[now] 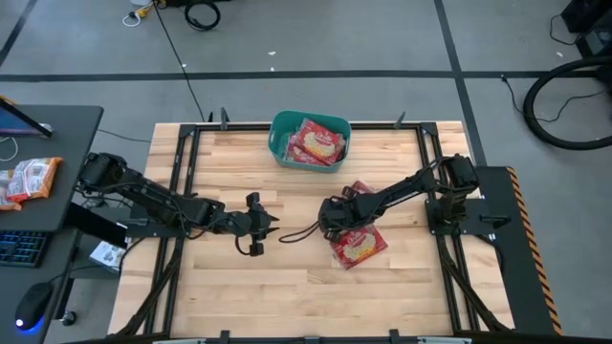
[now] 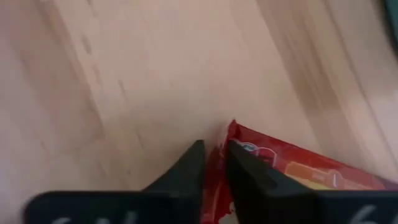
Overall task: Sort popcorn bags into baskets
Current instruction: Put the red popcorn bag into the green bin
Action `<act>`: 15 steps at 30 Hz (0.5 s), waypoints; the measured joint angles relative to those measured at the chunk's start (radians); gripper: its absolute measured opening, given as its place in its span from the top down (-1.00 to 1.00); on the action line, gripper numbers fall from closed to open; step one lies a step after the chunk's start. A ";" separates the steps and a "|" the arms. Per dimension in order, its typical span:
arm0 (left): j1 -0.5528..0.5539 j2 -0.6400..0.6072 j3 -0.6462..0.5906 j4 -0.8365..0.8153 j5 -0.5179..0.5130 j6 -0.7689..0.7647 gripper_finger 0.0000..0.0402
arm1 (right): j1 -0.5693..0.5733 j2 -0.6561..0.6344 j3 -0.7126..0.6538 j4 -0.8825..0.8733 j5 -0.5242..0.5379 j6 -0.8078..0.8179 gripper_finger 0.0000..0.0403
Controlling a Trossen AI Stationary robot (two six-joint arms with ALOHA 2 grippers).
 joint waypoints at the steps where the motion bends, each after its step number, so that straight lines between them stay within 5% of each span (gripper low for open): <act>1: 0.000 0.000 0.000 0.000 0.000 0.000 0.39 | 0.000 0.000 0.000 0.001 -0.010 -0.016 0.72; 5: 0.000 0.000 0.000 0.000 0.021 0.001 0.39 | 0.000 -0.008 -0.001 -0.001 -0.051 -0.111 0.96; 15: -0.017 0.000 0.000 0.008 0.011 0.122 0.28 | 0.049 -0.063 -0.006 0.099 -0.218 -0.422 0.96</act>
